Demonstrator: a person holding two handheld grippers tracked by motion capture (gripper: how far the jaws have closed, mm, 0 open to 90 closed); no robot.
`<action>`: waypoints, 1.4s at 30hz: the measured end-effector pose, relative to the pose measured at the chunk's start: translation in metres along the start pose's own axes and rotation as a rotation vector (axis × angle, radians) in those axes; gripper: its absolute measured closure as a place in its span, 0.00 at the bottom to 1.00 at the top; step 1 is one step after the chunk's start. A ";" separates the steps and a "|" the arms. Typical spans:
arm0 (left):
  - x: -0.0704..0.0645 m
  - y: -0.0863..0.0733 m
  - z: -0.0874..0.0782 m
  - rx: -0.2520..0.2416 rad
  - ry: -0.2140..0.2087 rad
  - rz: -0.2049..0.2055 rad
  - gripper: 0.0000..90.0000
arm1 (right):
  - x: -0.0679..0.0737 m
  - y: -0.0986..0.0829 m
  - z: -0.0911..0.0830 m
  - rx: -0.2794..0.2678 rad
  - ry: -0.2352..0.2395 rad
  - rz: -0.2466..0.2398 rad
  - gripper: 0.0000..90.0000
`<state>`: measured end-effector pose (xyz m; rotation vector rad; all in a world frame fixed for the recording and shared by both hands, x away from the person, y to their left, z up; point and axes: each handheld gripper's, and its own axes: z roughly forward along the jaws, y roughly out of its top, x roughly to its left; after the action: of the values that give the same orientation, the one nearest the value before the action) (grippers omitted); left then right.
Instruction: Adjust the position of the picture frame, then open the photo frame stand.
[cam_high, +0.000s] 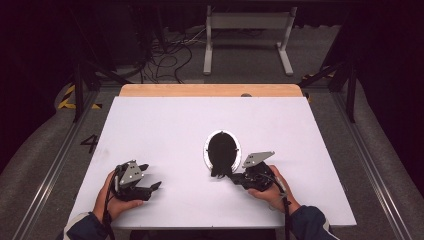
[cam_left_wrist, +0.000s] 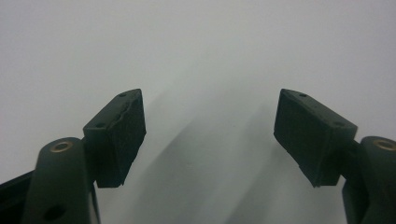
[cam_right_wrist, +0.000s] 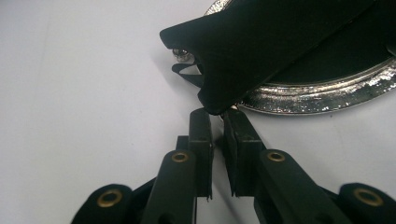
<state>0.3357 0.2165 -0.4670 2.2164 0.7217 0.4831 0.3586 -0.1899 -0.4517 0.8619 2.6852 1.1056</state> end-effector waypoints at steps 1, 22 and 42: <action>0.000 0.000 0.000 0.000 0.000 0.000 0.29 | 0.000 0.000 0.000 0.000 0.000 0.000 0.93; -0.002 0.001 0.004 0.028 -0.005 0.025 0.28 | -0.013 -0.004 0.002 -0.110 0.143 0.203 0.74; -0.007 0.010 0.010 0.024 -0.027 0.050 0.23 | -0.025 -0.002 0.013 -0.255 0.240 0.471 0.51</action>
<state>0.3395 0.2013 -0.4673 2.2636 0.6626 0.4711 0.3830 -0.1964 -0.4653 1.4346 2.4927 1.7012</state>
